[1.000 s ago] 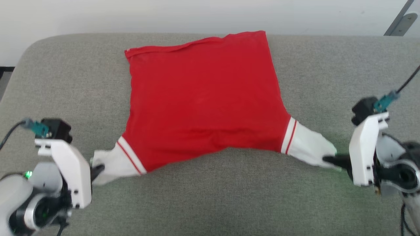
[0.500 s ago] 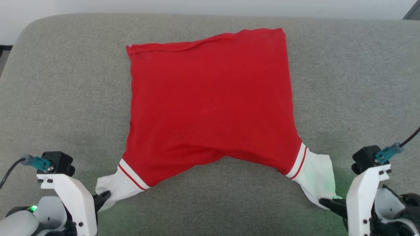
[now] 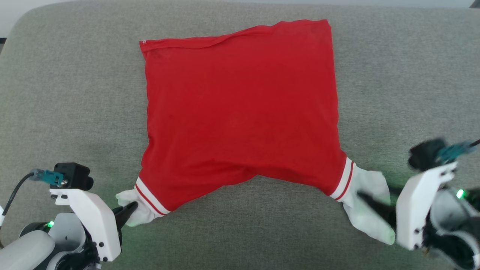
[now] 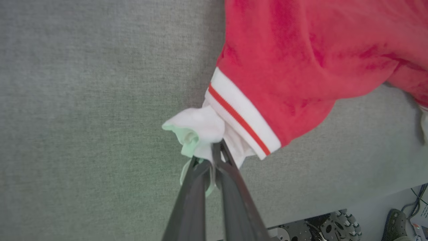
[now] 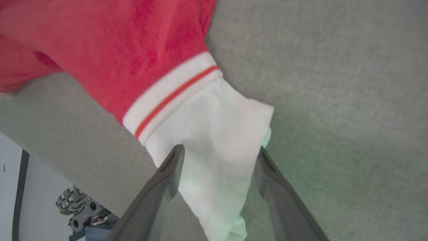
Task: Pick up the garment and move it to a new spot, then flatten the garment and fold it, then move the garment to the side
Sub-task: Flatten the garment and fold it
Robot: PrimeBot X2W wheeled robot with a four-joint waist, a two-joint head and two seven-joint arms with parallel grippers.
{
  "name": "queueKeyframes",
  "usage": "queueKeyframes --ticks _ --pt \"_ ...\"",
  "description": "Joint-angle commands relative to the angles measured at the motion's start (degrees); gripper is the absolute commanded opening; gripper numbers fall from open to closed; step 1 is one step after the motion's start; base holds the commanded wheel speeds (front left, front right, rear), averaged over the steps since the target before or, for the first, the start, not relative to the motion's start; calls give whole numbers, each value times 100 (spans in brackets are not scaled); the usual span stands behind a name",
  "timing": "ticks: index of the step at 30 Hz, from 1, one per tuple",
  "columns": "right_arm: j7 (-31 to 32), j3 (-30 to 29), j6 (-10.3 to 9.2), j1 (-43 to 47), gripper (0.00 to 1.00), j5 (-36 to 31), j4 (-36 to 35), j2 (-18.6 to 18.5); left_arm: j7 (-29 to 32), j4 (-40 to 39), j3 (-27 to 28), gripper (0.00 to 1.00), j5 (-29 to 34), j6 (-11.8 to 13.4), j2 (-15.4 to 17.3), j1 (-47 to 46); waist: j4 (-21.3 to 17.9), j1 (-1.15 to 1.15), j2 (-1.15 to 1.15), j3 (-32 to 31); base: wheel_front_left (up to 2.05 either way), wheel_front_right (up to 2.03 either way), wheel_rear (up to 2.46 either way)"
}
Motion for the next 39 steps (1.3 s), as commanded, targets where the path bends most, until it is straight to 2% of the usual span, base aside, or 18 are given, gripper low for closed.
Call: queueKeyframes --ticks 1,7,12,19,23,31,39 --pt "-30 -116 0 -199 100 -10 -293 -1 -49 16 22 0 117 -46 -30 -96 31 0 0 36 0 0 0" --pt "-245 -326 0 -779 100 -277 -659 54 -93 26 37 0 126 -109 -134 -158 123 0 0 129 0 0 0" --pt "-779 -340 0 -1770 100 -634 -70 104 -20 44 -12 0 226 -193 -255 -327 300 0 0 263 0 0 0" --pt "-1365 -178 0 -3345 100 -902 1796 -97 144 150 -174 0 502 -386 -576 -702 712 0 0 491 0 0 0" --pt "-1497 -136 0 -4171 100 -1074 2978 -217 221 238 -252 0 591 -513 -771 -879 978 0 0 639 0 0 0" --pt "-1256 -261 0 -5477 100 -1531 5015 -419 291 559 -395 0 691 -820 -1229 -1164 1518 0 0 939 0 0 0" --pt "-988 -800 0 -6089 100 -2107 6465 -502 326 956 -527 0 733 -1166 -1656 -1370 1999 0 0 1212 0 0 0"
